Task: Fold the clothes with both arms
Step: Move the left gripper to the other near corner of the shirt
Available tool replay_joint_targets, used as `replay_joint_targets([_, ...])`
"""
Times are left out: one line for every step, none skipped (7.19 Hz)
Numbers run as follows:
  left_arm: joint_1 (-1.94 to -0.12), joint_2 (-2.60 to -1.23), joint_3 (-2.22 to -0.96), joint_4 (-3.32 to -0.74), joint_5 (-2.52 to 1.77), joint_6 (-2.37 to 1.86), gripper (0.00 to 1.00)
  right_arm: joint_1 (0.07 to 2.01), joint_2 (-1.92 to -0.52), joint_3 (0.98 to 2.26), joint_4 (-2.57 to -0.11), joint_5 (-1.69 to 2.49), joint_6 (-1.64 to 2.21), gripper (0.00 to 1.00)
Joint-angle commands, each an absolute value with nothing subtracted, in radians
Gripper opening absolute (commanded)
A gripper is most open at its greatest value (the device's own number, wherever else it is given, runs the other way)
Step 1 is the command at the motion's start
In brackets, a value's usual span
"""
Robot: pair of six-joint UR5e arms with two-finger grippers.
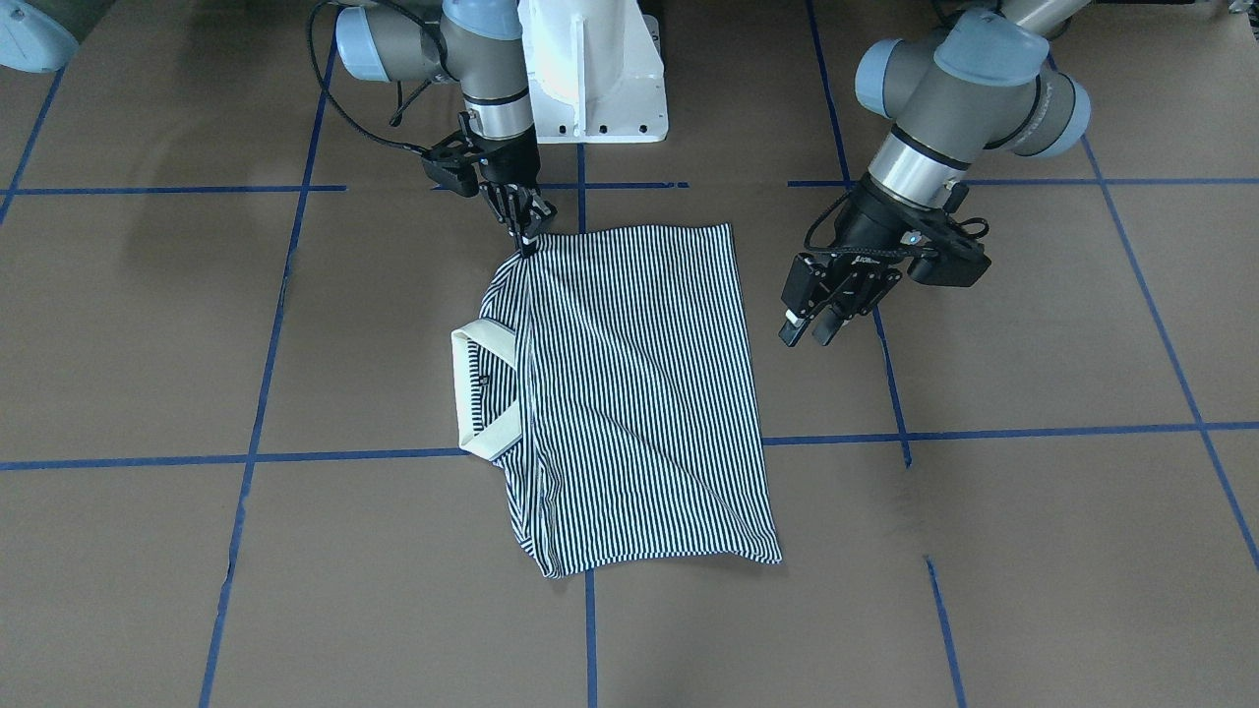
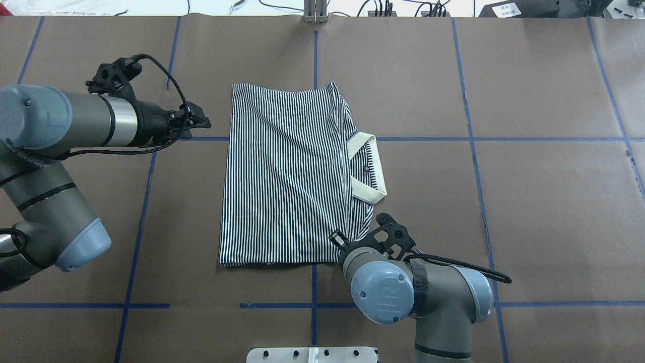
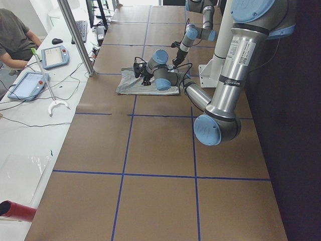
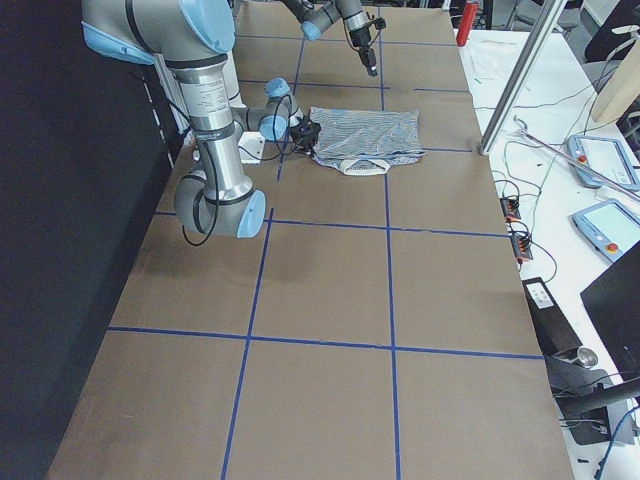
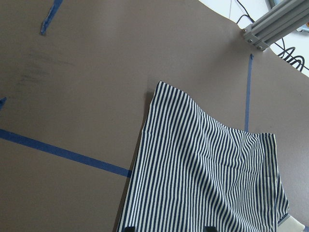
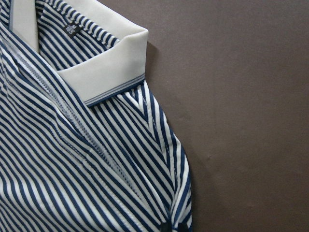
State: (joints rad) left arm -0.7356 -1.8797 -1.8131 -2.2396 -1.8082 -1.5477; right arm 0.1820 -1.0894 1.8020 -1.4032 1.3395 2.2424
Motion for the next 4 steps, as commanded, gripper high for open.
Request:
replay_joint_targets([-0.723,-1.846,-1.876,-2.238,-1.807,-1.631,0.57,0.186,-1.095,1.836,-1.404,1.341,2.241,0.0])
replay_joint_targets([-0.625,-1.786,-1.947,-2.237,-1.765,-1.737,0.57,0.186,-1.106,1.848,-1.404,1.341,2.241,0.0])
replay_joint_targets([-0.479,-1.731,-2.01,-2.227,-1.623,-1.849,0.57,0.186,-1.111,1.855,-1.404,1.341,2.241,0.0])
replay_joint_targets([-0.363,-1.712,-2.013,-2.206,-1.5,-1.909,0.57,0.186,-1.111,1.856,-1.404,1.341,2.241,0.0])
